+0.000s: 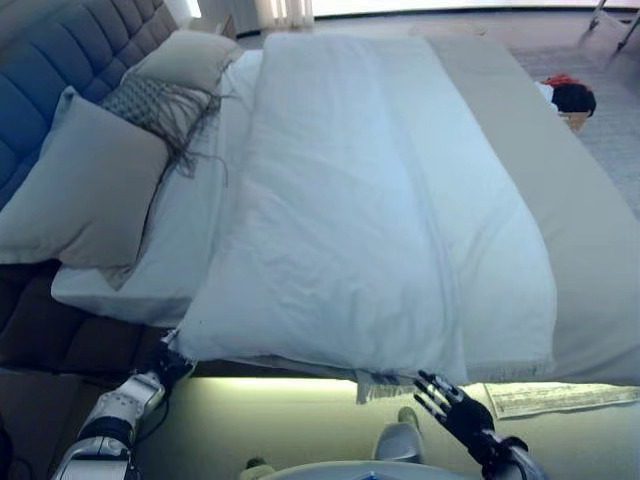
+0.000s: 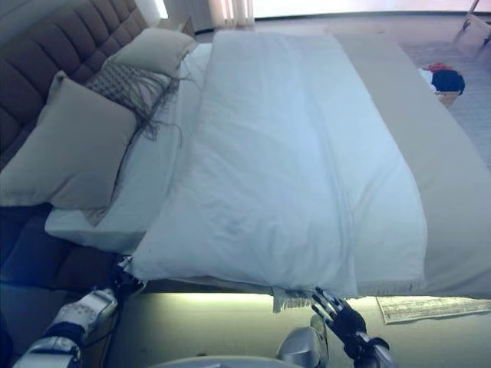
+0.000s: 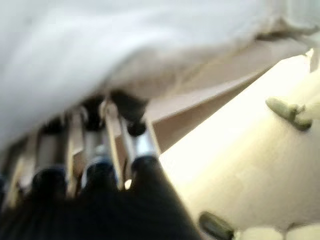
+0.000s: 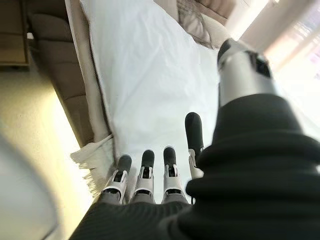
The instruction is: Make the bed neatly
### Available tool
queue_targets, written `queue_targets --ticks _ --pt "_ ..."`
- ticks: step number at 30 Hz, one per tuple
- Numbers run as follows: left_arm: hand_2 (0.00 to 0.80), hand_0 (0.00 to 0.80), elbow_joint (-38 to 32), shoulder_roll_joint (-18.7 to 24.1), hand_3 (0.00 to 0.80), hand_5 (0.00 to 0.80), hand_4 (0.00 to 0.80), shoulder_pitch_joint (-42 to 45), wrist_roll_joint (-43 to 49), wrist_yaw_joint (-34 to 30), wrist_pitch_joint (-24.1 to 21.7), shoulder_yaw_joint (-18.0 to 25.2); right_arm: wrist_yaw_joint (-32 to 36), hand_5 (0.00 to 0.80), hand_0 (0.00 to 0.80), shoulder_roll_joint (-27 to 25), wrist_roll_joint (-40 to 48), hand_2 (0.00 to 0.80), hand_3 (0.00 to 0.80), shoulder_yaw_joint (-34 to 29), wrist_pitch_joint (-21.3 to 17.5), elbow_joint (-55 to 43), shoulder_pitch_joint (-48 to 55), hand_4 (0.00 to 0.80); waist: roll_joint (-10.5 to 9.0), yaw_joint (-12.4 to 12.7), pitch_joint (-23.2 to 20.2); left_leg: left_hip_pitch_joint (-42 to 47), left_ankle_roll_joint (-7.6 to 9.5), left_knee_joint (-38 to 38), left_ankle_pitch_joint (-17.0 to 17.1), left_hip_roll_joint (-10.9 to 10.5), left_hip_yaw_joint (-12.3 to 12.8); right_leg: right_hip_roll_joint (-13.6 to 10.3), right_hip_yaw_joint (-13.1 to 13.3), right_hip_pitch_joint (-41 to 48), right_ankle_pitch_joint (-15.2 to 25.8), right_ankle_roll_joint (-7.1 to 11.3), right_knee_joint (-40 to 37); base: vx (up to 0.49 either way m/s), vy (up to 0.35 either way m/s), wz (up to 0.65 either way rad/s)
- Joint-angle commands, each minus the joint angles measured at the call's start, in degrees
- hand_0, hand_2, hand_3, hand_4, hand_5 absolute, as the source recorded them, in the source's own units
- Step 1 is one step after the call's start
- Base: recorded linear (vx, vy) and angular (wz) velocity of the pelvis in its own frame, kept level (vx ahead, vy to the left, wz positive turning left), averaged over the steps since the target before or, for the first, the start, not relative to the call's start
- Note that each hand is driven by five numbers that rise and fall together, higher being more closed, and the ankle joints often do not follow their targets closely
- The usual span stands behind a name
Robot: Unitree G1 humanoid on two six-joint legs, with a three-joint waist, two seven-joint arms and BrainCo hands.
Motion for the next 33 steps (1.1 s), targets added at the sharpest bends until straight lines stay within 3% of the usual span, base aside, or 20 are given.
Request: queue_targets --ticks 1,9,12,13,15,18,22,26,29,33 --pt "0.8 0.8 0.8 12.7 0.8 0.8 0.8 -4.1 -4.9 2.0 -9.6 8.7 0.0 0.078 0.078 0.3 1.1 0.078 0.078 -0.4 -2.7 -4.0 -1.1 0.078 -1.13 2.5 1.6 -2.8 2.67 2.2 2.7 2.3 -1.2 0.0 3.0 -2.3 -0.6 -0.62 3.1 0.0 0.0 0.0" --pt "0.8 0.8 2.8 12.5 0.8 0.8 0.8 2.4 -1.1 1.5 -9.9 12.6 -0.3 0.075 0.075 -2.4 0.2 0.075 0.075 -5.1 0.5 -7.5 4.2 0.075 -0.92 3.2 0.7 -1.1 2.15 1.7 3.2 3.1 -1.6 0.1 0.8 0.8 -1.5 -0.88 2.5 0.088 0.05 0.07" --pt "0.8 0.8 3.6 9.6 0.8 0.8 0.8 3.7 0.7 -1.4 -10.0 11.9 0.6 0.05 0.05 -3.2 0.6 0.05 0.05 -5.8 1.3 -6.8 4.1 0.05 -0.8 3.7 1.2 -1.9 2.14 2.5 2.9 2.8 -2.4 -0.6 0.4 0.1 -2.0 -0.81 3.8 0.02 0.11 -0.03" --pt "0.8 0.8 3.5 8.5 0.8 0.8 0.8 4.3 1.1 -2.7 -10.4 11.5 1.0 0.0 0.0 -3.7 0.7 0.0 0.0 -6.0 1.4 -6.9 4.1 0.0 -0.75 3.8 1.7 -2.6 2.13 3.1 2.8 2.6 -2.9 -0.9 0.4 -0.4 -2.3 -0.81 4.4 -0.05 0.156 0.02" --pt "0.8 0.8 2.2 5.4 0.8 0.8 0.8 5.2 0.0 -4.9 -12.5 9.5 1.7 0.0 0.0 -5.4 1.0 0.0 0.0 -6.1 1.0 -7.0 3.1 0.0 -0.74 4.1 3.8 -5.7 2.12 5.8 2.2 2.2 -4.4 -1.6 1.2 -3.4 -2.8 -1.08 7.1 -0.201 0.202 0.05" --pt "0.8 0.8 0.2 1.6 0.8 0.8 0.8 3.1 -4.6 -5.5 -16.3 5.4 3.2 0.0 0.0 -8.3 1.0 0.0 0.0 -5.5 -2.3 -5.0 -2.1 0.0 -0.59 4.3 8.8 -13.4 2.3 10.2 1.6 1.5 -6.8 -2.1 3.4 -11.6 -3.0 -1.54 11.6 -0.42 0.214 0.14" --pt "0.8 0.8 -0.4 1.7 0.8 0.8 0.8 -4.5 -8.5 -3.1 -19.5 1.7 2.7 0.0 0.0 -8.9 2.3 0.0 0.0 -3.6 -6.7 -3.9 -10.7 0.0 -1.63 4.7 14.3 -21.1 2.79 10.9 3.2 0.7 -7.4 -1.6 5.1 -19.5 -2.2 -1.42 14.1 -0.383 0.107 0.03" --pt "0.8 0.8 0.0 2.4 0.8 0.8 0.8 -8.9 -7.7 1.4 -20.1 -0.5 1.1 0.0 0.0 -8.8 3.0 0.0 0.0 -2.5 -9.6 -4.4 -15.6 0.0 -2.15 5.1 17.5 -26.3 3.24 10.6 5.5 -0.8 -7.4 -1.3 5.2 -24.4 -0.1 -1.04 14.3 -0.257 0.08 -0.02" --pt "0.8 0.8 3.6 1.9 0.8 0.8 0.8 -11.4 -3.5 5.6 -20.0 -1.0 0.0 0.0 0.0 -8.2 2.3 0.0 0.0 -2.0 -9.4 -5.1 -19.8 0.0 -2.33 4.8 19.1 -28.6 3.38 10.8 6.4 -1.5 -7.6 -1.1 5.7 -26.7 0.9 -1.11 14.3 -0.163 0.103 -0.01" --pt "0.8 0.8 7.2 2.9 0.8 0.8 0.8 -15.7 -3.3 5.5 -18.9 -0.3 -2.3 0.0 0.0 -8.2 1.3 0.0 0.0 -0.8 -10.9 -6.6 -23.8 0.0 -2.71 4.5 21.2 -32.0 2.87 11.0 7.7 -1.2 -8.1 -0.7 6.0 -29.9 1.7 -1.24 14.4 -0.16 0.076 -0.06"
